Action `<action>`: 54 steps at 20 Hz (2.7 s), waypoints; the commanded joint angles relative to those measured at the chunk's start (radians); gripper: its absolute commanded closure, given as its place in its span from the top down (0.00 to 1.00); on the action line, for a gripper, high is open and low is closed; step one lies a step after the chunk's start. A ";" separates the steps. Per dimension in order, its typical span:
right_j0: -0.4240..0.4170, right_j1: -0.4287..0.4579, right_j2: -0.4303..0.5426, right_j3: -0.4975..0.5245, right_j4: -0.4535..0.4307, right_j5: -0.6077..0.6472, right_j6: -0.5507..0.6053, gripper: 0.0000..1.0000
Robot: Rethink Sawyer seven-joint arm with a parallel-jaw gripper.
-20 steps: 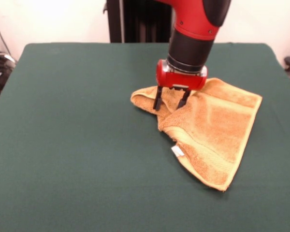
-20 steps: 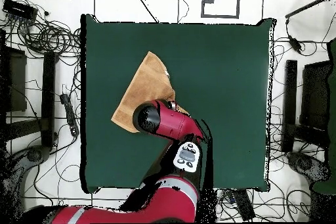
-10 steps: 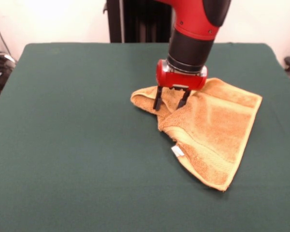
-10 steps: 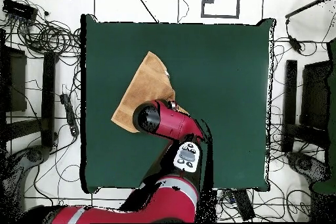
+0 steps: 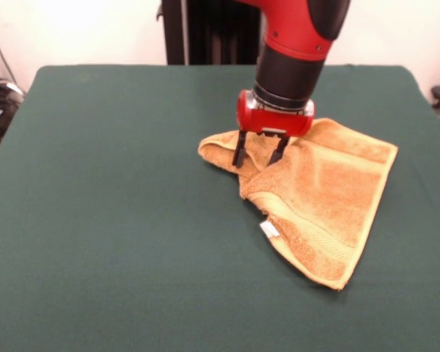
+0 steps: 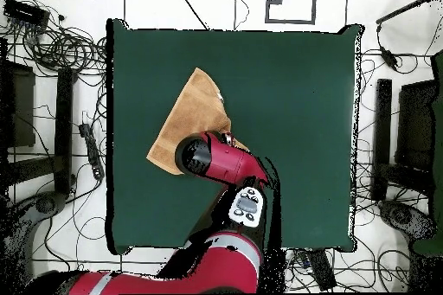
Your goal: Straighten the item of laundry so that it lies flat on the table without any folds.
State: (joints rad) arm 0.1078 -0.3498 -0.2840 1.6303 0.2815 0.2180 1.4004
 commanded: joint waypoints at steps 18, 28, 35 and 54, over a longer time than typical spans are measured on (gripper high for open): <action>0.022 0.044 0.082 0.021 0.046 0.071 0.257 0.00; 0.011 0.044 0.094 0.021 0.044 0.059 0.252 0.00; 0.006 0.038 0.099 0.014 0.056 0.079 0.258 0.00; 0.004 -0.006 0.083 0.006 0.063 0.135 0.261 0.00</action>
State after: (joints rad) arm 0.1060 -0.3596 -0.2840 1.6309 0.2815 0.2317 1.4004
